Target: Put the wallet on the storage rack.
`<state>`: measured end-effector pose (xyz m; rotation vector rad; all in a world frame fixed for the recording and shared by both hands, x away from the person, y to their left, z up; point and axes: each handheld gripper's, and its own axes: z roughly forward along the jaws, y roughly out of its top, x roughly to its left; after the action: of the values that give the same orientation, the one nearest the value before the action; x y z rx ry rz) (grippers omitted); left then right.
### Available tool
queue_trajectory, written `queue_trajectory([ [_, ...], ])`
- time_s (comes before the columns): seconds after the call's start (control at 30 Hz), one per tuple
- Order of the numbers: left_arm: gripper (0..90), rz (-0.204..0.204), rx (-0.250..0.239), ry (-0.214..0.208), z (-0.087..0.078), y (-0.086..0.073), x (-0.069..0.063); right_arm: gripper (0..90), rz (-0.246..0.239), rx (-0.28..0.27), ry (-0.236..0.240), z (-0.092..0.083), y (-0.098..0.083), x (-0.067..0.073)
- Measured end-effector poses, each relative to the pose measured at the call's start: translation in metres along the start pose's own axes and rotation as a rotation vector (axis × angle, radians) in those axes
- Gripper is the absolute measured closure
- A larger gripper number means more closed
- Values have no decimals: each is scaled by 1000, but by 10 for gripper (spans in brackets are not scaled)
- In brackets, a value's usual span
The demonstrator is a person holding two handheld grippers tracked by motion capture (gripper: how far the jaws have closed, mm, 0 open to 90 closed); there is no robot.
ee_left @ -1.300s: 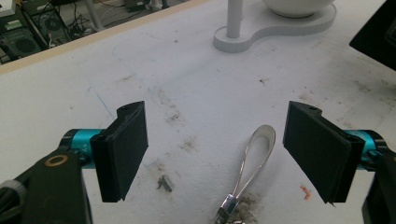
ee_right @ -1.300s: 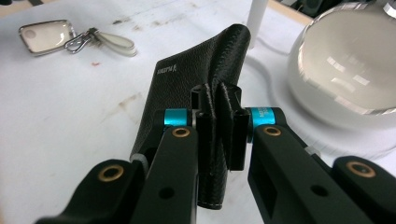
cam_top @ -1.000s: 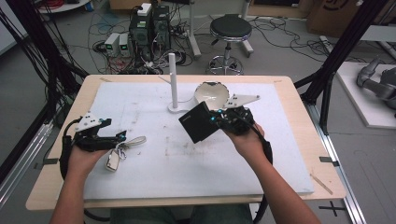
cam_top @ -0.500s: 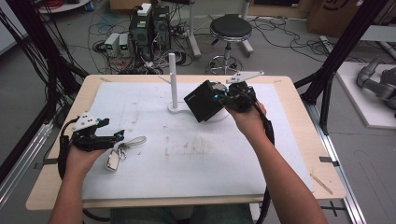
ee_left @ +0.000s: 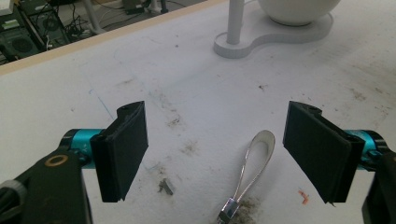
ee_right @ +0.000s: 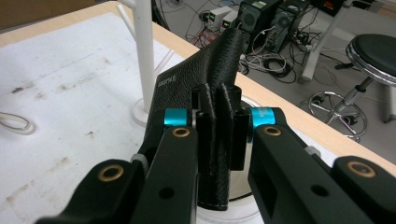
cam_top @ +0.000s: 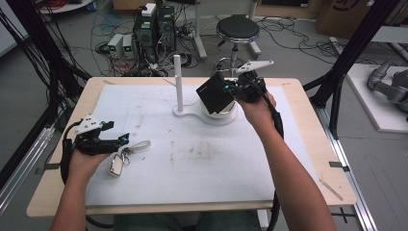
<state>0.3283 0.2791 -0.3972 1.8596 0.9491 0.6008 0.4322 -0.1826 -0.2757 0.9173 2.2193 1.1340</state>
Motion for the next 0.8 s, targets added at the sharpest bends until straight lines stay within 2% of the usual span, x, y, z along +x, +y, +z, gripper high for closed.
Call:
queue_trajectory([
  [0.27,221,-11,5,6,-1,-3,4,860,-2,4,-25,9,6,-6],
  [0.5,222,-13,9,10,-1,-5,5,860,21,34,-51,20,2,-14],
  [0.8,221,-14,16,8,1,-6,4,858,12,64,-95,30,-3,-22],
])
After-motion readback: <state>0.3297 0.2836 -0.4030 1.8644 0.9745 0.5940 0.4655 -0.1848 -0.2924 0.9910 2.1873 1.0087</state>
